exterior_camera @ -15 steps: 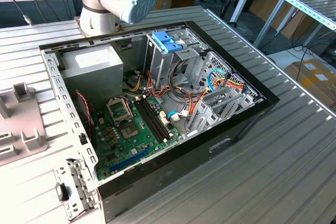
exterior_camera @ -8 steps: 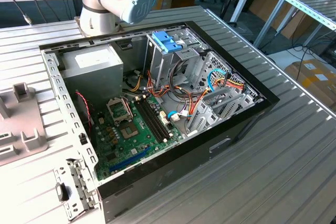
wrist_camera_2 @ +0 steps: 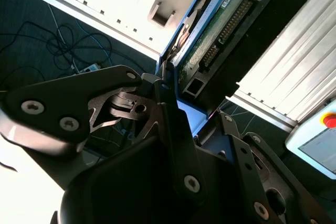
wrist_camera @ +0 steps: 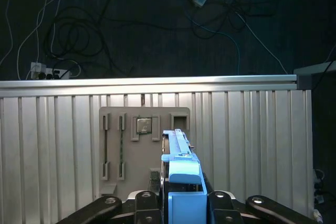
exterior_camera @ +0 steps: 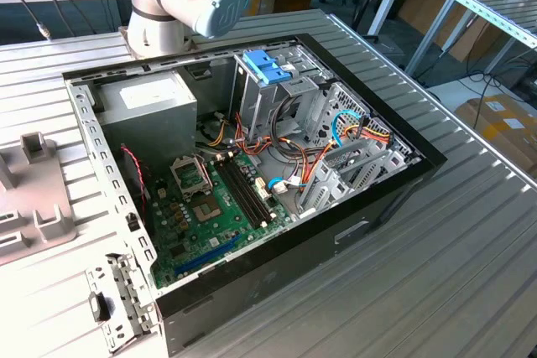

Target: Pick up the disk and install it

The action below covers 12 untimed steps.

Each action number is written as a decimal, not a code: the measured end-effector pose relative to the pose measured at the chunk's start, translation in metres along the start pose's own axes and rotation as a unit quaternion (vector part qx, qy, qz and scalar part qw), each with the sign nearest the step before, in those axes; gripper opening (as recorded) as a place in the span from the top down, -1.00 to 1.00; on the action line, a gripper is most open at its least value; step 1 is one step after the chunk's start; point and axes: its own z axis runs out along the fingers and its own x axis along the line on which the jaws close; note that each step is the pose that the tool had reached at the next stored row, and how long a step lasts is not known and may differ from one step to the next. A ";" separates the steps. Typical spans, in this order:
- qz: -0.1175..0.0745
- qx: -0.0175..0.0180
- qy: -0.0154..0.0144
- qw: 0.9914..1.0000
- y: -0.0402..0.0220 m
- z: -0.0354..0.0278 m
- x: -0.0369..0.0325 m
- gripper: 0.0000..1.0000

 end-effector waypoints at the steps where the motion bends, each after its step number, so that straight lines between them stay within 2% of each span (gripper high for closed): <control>1: 0.000 0.000 0.000 1.000 0.0000 0.0000 0.0004 0.25; 12: 0.000 0.000 0.000 1.000 -0.0003 -0.0002 0.0045 0.25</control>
